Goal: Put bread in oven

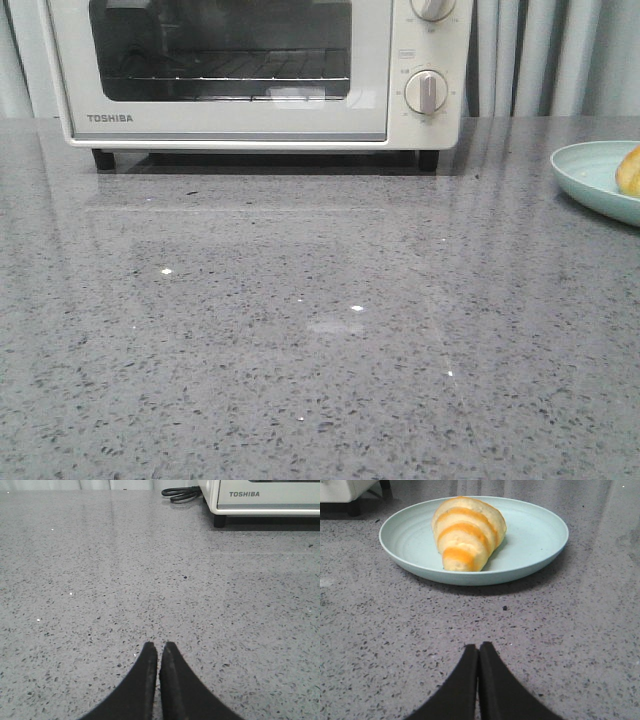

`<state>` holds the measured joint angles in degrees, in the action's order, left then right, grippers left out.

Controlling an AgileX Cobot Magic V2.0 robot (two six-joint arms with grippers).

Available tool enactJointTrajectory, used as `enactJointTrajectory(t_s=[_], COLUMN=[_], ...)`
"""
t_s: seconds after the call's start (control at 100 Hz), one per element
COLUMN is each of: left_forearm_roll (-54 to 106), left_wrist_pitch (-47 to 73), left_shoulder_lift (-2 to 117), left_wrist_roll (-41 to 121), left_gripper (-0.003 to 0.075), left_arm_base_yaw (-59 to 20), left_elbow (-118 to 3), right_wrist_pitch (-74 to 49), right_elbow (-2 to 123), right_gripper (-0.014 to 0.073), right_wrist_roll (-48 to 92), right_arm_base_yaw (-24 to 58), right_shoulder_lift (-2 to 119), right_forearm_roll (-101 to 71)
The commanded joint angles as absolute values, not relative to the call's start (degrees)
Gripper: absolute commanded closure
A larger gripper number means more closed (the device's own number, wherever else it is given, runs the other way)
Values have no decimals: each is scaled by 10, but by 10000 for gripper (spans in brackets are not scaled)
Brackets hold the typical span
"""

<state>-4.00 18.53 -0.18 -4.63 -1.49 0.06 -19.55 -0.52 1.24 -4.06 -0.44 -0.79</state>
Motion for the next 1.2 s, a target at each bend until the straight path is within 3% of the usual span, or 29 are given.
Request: enactJointTrajectory(t_s=[0.0, 0.5, 0.73, 0.93, 1.19], left_forearm_roll=[-38, -38, -19, 23, 25], left_wrist_pitch=[141, 138, 60, -84, -121], left_shoulder_lift=[-16, -16, -16, -16, -16], left_wrist_roll=[-47, -47, -47, -47, -47], left_gripper=[741, 741, 741, 741, 741], left_arm_base_yaw=[-13, -13, -13, -13, -13], left_elbow=[14, 14, 14, 14, 14], right_wrist_pitch=[-182, -182, -152, 9, 317], right_elbow=[-20, -20, -20, -20, -20], right_gripper=[633, 633, 633, 633, 632], right_wrist_roll=[13, 13, 18, 18, 18], right_arm_base_yaw=[-45, -45, -45, -45, -45], right_shoulder_lift=[-16, -16, -16, -16, -16], right_forearm_roll=[-6, -6, 48, 47, 47])
